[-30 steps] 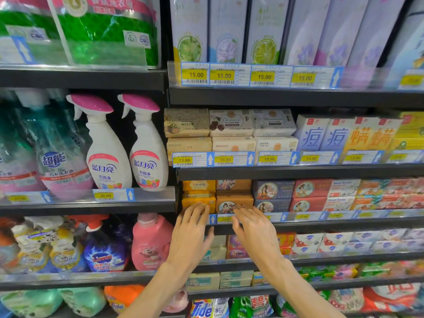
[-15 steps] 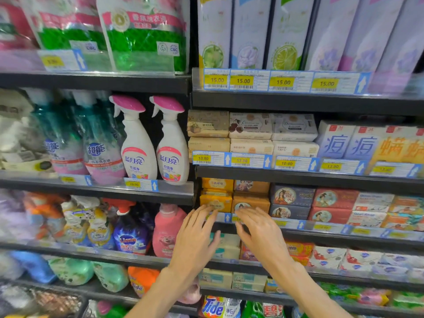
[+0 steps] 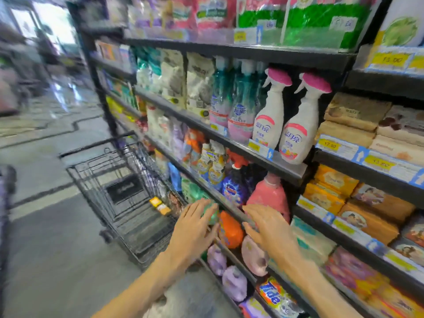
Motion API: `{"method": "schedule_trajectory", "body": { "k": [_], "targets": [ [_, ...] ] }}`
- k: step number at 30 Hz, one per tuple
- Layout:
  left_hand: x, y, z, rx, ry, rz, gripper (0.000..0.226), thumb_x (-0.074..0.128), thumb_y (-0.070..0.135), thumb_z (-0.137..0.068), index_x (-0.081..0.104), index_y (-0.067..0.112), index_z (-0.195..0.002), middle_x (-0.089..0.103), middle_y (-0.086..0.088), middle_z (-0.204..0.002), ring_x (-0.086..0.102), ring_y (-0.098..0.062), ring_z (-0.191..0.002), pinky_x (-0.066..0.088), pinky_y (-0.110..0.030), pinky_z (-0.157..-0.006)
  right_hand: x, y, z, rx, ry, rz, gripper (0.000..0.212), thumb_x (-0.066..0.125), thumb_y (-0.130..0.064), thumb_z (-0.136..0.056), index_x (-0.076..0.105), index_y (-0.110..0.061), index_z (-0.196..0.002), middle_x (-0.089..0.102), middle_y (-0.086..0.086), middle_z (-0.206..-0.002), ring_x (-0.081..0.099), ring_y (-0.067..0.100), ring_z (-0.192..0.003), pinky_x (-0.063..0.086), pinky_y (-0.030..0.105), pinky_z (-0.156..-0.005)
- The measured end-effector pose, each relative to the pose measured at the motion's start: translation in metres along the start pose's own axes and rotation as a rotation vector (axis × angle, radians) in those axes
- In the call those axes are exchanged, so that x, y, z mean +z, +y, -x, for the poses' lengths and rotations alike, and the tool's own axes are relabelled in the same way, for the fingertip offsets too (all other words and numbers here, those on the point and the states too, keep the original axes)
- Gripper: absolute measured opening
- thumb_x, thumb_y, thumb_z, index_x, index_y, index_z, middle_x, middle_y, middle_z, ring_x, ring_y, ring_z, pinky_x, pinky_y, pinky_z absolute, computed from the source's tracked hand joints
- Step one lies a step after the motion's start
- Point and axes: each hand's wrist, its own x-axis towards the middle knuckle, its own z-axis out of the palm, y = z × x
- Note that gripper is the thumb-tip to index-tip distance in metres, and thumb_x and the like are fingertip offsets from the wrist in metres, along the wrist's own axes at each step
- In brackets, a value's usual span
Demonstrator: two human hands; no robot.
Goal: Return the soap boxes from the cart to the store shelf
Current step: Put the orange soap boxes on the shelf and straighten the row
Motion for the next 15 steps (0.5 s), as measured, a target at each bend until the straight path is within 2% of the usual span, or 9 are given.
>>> {"method": "schedule_trajectory", "body": {
  "k": [4, 7, 10, 15],
  "targets": [
    [-0.039, -0.052, 0.053, -0.183, -0.007, -0.103, 0.052, 0.052, 0.048, -0.094, 0.055, 0.023, -0.14, 0.055, 0.0, -0.144, 0.049, -0.024, -0.135, 0.036, -0.038, -0.114, 0.027, -0.058, -0.033, -0.142, -0.059, -0.093, 0.049, 0.05, -0.045, -0.089, 0.068, -0.015, -0.123, 0.07, 0.004, -0.121, 0.069, 0.026, -0.106, 0.057, 0.04, -0.089],
    [-0.065, -0.089, 0.088, -0.303, -0.036, -0.142, 0.053, 0.042, 0.051, -0.099, 0.045, 0.026, -0.145, 0.046, 0.003, -0.15, 0.042, -0.022, -0.14, 0.032, -0.039, -0.118, 0.047, -0.105, -0.06, -0.25, -0.109, -0.121, 0.051, 0.05, -0.047, -0.089, 0.066, -0.015, -0.126, 0.069, 0.004, -0.122, 0.068, 0.025, -0.107, 0.058, 0.037, -0.088],
    [-0.085, -0.129, 0.119, -0.402, -0.011, -0.181, 0.057, 0.038, 0.053, -0.101, 0.046, 0.022, -0.148, 0.049, -0.001, -0.15, 0.043, -0.023, -0.14, 0.035, -0.042, -0.118, 0.068, -0.149, -0.089, -0.342, -0.151, -0.129, 0.049, 0.057, -0.046, -0.091, 0.061, -0.02, -0.132, 0.066, 0.0, -0.127, 0.065, 0.021, -0.112, 0.057, 0.033, -0.089],
    [-0.113, -0.207, 0.156, -0.509, -0.011, -0.217, 0.063, 0.034, 0.057, -0.099, 0.05, 0.019, -0.147, 0.052, -0.004, -0.148, 0.047, -0.026, -0.137, 0.04, -0.044, -0.115, 0.11, -0.234, -0.138, -0.451, -0.193, -0.13, 0.049, 0.065, -0.043, -0.089, 0.059, -0.024, -0.134, 0.065, -0.005, -0.127, 0.065, 0.016, -0.109, 0.057, 0.029, -0.083]
  ]
}}
